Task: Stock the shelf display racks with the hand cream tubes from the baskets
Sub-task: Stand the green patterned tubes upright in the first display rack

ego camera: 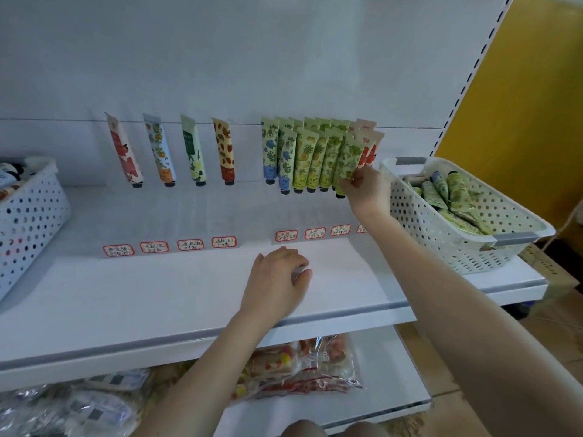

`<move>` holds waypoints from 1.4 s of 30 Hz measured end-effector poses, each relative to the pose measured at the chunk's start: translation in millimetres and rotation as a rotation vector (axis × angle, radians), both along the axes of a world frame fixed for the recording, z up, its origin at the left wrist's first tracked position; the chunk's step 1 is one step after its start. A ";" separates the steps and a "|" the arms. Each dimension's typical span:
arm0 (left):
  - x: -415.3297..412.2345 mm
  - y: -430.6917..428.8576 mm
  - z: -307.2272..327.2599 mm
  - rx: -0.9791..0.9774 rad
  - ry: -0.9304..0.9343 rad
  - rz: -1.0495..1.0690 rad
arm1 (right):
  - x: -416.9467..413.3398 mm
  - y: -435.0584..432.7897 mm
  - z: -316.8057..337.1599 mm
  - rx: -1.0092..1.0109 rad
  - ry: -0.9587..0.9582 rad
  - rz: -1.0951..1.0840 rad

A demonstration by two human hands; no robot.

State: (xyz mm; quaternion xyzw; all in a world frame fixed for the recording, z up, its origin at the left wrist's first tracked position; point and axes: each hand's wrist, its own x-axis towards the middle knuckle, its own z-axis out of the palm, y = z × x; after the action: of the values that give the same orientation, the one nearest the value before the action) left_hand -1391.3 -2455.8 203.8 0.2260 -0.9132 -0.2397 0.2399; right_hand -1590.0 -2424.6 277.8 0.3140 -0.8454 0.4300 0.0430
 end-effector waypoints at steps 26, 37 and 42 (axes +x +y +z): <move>-0.1 2.3 3.4 0.008 -0.031 0.034 | 0.0 -4.7 -6.7 0.143 0.053 -0.027; 1.4 4.0 5.5 0.000 -0.042 0.028 | 7.8 3.3 -6.9 0.017 0.018 0.028; 2.9 5.1 10.0 0.004 -0.074 0.023 | 19.5 16.6 -0.7 0.004 0.009 0.036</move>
State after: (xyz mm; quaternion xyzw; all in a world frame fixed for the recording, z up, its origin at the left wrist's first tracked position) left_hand -1388.4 -2450.6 213.8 0.2459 -0.9182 -0.2304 0.2083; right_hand -1570.5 -2408.1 277.0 0.3310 -0.8403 0.4275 0.0384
